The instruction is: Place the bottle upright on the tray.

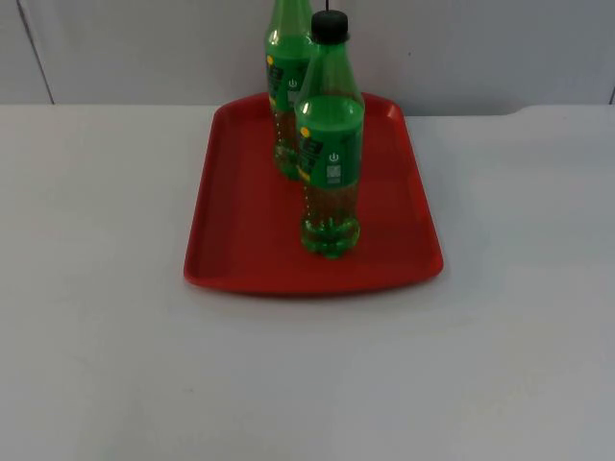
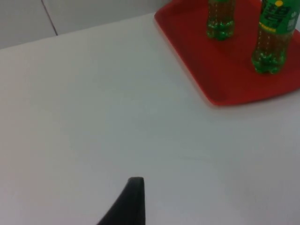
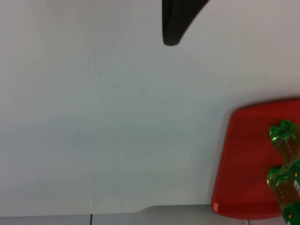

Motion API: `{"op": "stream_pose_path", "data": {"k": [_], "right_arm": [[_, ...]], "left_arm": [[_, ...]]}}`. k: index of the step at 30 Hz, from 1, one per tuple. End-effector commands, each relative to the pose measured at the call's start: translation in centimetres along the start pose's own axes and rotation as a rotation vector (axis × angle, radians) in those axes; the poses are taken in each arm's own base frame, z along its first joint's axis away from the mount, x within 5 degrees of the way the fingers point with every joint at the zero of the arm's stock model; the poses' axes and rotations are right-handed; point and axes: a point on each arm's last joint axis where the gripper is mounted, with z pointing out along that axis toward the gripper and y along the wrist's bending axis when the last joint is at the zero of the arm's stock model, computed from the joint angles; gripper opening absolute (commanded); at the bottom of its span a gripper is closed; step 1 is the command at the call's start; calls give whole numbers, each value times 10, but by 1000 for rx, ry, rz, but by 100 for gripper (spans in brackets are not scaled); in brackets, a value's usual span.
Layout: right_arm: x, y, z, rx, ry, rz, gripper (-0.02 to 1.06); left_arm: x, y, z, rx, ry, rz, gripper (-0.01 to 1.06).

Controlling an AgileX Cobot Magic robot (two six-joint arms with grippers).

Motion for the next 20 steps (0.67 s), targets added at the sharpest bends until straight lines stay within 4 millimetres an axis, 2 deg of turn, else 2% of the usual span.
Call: {"op": "stream_pose_path", "data": {"k": [1,20], "right_arm": [[0,0,0,2,-9,3,105],[0,0,0,2,-9,3,105]], "left_arm": [[1,0,1,-25,-3,-6,105],[2,-1,-1,-256,16,-130,105]]}}
